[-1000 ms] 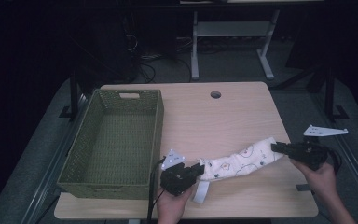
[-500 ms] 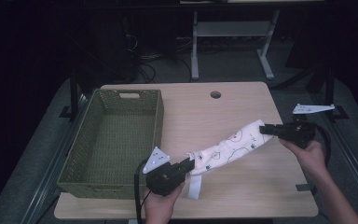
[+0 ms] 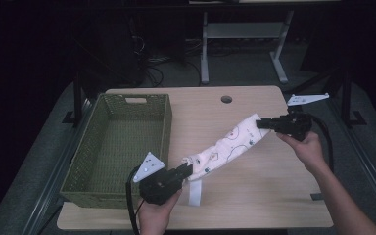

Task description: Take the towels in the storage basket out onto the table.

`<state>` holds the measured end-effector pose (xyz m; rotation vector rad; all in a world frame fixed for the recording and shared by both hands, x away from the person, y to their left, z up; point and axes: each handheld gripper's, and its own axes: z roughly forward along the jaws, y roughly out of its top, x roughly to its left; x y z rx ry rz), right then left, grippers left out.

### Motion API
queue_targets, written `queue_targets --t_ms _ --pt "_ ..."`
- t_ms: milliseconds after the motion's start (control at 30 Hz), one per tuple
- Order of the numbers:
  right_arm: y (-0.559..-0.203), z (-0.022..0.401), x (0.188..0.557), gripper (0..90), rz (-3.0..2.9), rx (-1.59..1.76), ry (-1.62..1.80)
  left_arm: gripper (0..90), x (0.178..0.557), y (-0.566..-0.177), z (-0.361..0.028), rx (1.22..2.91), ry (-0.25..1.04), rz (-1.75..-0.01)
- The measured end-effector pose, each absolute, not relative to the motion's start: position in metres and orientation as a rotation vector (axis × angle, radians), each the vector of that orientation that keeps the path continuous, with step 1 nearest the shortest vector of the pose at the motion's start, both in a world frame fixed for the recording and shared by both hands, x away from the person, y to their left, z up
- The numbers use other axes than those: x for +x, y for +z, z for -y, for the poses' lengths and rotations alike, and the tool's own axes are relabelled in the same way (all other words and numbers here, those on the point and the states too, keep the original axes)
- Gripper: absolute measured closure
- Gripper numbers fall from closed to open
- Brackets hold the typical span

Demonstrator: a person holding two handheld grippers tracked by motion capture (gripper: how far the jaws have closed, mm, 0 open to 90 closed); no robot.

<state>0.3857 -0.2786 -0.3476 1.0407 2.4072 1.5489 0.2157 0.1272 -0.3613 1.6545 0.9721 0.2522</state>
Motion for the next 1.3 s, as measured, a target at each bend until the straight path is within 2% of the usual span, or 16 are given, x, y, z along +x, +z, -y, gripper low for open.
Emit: queue_targets --t_ms 1300 --pt "-0.303 0.141 0.46 82.4 -2.59 0.745 1.599 83.2 0.194 -0.339 -0.202 1.572 0.381 -1.047"
